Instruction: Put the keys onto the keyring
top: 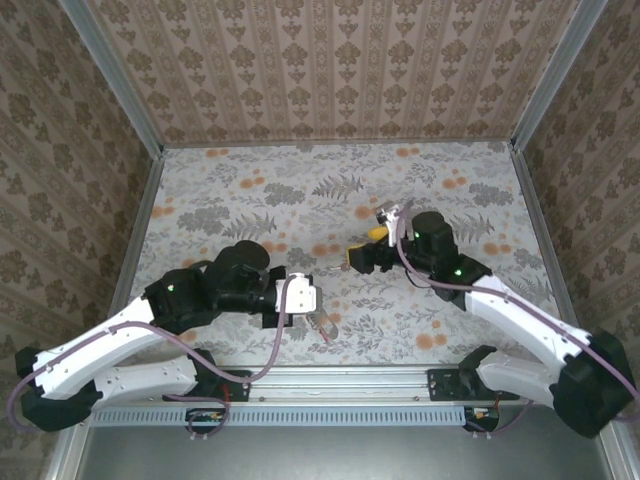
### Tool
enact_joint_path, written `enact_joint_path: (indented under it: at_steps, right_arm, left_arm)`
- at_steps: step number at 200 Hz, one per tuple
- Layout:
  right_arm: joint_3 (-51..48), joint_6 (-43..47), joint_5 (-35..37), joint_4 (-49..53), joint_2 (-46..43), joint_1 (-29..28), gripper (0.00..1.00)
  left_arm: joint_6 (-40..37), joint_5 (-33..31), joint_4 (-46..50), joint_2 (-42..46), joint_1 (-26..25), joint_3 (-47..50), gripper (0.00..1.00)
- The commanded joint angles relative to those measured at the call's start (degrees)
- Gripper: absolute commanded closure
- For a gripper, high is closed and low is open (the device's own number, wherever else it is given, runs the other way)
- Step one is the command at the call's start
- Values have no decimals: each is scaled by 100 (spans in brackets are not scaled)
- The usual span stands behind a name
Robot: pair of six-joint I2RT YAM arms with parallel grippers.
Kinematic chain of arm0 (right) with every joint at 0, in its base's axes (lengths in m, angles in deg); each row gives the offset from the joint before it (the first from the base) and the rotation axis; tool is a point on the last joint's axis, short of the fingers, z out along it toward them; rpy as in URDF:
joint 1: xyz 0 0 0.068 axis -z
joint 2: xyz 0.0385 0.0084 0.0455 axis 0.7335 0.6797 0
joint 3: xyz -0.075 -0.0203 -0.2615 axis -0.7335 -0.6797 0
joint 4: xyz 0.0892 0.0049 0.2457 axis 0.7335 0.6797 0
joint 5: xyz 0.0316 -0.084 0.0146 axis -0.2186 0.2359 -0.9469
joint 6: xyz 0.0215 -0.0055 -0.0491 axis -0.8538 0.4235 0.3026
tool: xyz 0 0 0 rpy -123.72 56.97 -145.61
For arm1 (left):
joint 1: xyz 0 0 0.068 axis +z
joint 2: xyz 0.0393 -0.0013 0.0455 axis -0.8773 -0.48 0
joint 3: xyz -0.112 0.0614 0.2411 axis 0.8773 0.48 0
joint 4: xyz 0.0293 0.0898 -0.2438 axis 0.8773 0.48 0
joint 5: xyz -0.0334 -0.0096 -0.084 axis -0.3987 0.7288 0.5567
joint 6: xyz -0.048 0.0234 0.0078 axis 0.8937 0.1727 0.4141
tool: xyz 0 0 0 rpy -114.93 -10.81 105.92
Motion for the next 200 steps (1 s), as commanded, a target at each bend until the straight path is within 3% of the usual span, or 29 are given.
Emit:
enact_joint_path:
  at_steps: [1, 34, 76, 146, 169, 200]
  right_arm:
    - [456, -425, -285, 57, 624, 171, 14]
    - [1101, -566, -620, 447, 1886, 452, 17]
    - [1438, -477, -619, 730, 2526, 457, 17]
    - [1815, -40, 75, 1830, 2920, 418, 17]
    - [1979, 103, 315, 2232, 3057, 418, 17]
    - [2234, 168, 441, 2512, 3299, 409, 18]
  left_arm:
    - [-275, 18, 72, 72, 96, -86, 100]
    - [-352, 264, 46, -9, 294, -44, 100]
    - [-206, 476, -337, -6, 628, 190, 100]
    - [995, 1309, -1744, 418, 1391, 1316, 100]
    - [1354, 944, -1823, 586, 1643, 1472, 100]
    - [2009, 1187, -2180, 688, 2192, 1798, 100]
